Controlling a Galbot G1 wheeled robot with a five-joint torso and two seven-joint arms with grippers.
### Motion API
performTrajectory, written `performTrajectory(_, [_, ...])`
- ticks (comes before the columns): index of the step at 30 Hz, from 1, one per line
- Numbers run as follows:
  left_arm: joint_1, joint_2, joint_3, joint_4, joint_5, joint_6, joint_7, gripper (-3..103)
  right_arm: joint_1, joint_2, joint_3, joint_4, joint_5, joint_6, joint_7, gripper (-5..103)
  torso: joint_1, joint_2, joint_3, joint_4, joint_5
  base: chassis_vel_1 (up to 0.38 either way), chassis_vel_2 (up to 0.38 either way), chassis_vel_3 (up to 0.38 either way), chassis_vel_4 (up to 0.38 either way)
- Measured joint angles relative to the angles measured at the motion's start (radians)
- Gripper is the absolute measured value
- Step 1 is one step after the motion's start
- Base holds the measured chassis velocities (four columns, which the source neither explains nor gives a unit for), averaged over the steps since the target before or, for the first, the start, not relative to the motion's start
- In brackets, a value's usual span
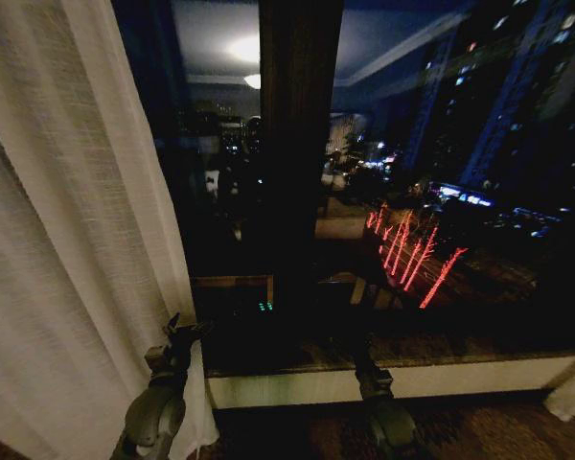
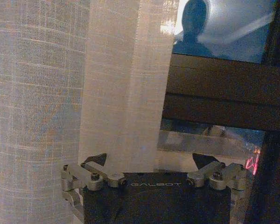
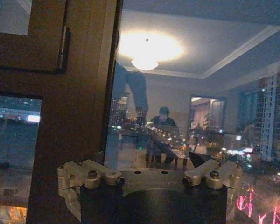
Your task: Open the curtains by pulling them apart, changing their state from closed to fully open.
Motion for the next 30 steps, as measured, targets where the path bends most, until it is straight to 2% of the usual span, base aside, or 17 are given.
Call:
performTrajectory(3, [-0.006, 0.009, -0.009, 0.016, 0.026, -0.023, 0.001, 100, 0.000, 0.000, 0.000, 0.000, 0.000, 0.000, 0.000, 100, 0.000, 0.000, 0.000, 0.0000, -0.0003, 0.000, 0.000, 0.000, 0.000])
performTrajectory(5, [-0.019, 0.038, -0.047, 0.068, 0.088, -0.096, 0.002, 100, 0.000, 0.000, 0.000, 0.000, 0.000, 0.000, 0.000, 100, 0.000, 0.000, 0.000, 0.0001, 0.0004, 0.000, 0.000, 0.000, 0.000])
performTrajectory(7, [-0.023, 0.046, -0.055, 0.085, 0.108, -0.122, 0.005, 100, 0.000, 0.000, 0.000, 0.000, 0.000, 0.000, 0.000, 100, 0.000, 0.000, 0.000, 0.0001, -0.0004, 0.000, 0.000, 0.000, 0.000])
performTrajectory(14, [-0.023, 0.049, -0.059, 0.092, 0.114, -0.139, 0.011, 100, 0.000, 0.000, 0.000, 0.000, 0.000, 0.000, 0.000, 100, 0.000, 0.000, 0.000, 0.0000, -0.0001, 0.000, 0.000, 0.000, 0.000])
performTrajectory(16, [-0.004, 0.051, -0.069, 0.109, 0.124, -0.213, 0.047, 100, 0.000, 0.000, 0.000, 0.000, 0.000, 0.000, 0.000, 100, 0.000, 0.000, 0.000, -0.0001, 0.0001, 0.000, 0.000, 0.000, 0.000])
performTrajectory(17, [-0.004, 0.051, -0.069, 0.109, 0.124, -0.213, 0.047, 100, 0.000, 0.000, 0.000, 0.000, 0.000, 0.000, 0.000, 100, 0.000, 0.000, 0.000, -0.0001, 0.0001, 0.000, 0.000, 0.000, 0.000])
performTrajectory(20, [0.025, 0.054, -0.084, 0.135, 0.137, -0.325, 0.102, 100, 0.000, 0.000, 0.000, 0.000, 0.000, 0.000, 0.000, 100, 0.000, 0.000, 0.000, 0.0002, -0.0002, 0.000, 0.000, 0.000, 0.000])
performTrajectory(22, [0.027, 0.055, -0.085, 0.136, 0.141, -0.334, 0.103, 100, 0.000, 0.000, 0.000, 0.000, 0.000, 0.000, 0.000, 100, 0.000, 0.000, 0.000, 0.0002, -0.0002, 0.000, 0.000, 0.000, 0.000])
performTrajectory(23, [0.055, 0.036, -0.075, 0.132, 0.183, -0.381, 0.077, 100, 0.000, 0.000, 0.000, 0.000, 0.000, 0.000, 0.000, 100, 0.000, 0.000, 0.000, -0.0003, 0.0005, 0.000, 0.000, 0.000, 0.000])
performTrajectory(24, [0.072, 0.027, -0.070, 0.133, 0.194, -0.392, 0.068, 100, 0.000, 0.000, 0.000, 0.000, 0.000, 0.000, 0.000, 100, 0.000, 0.000, 0.000, 0.0001, -0.0010, 0.000, 0.000, 0.000, 0.000])
performTrajectory(25, [0.084, 0.025, -0.071, 0.134, 0.201, -0.403, 0.056, 100, 0.000, 0.000, 0.000, 0.000, 0.000, 0.000, 0.000, 100, 0.000, 0.000, 0.000, 0.0001, -0.0005, 0.000, 0.000, 0.000, 0.000])
performTrajectory(26, [0.086, 0.025, -0.072, 0.135, 0.201, -0.409, 0.053, 100, 0.000, 0.000, 0.000, 0.000, 0.000, 0.000, 0.000, 100, 0.000, 0.000, 0.000, 0.0000, 0.0006, 0.000, 0.000, 0.000, 0.000])
performTrajectory(30, [0.099, 0.033, -0.081, 0.149, 0.187, -0.431, 0.051, 100, 0.000, 0.000, 0.000, 0.000, 0.000, 0.000, 0.000, 100, 0.000, 0.000, 0.000, -0.0001, 0.0001, 0.000, 0.000, 0.000, 0.000])
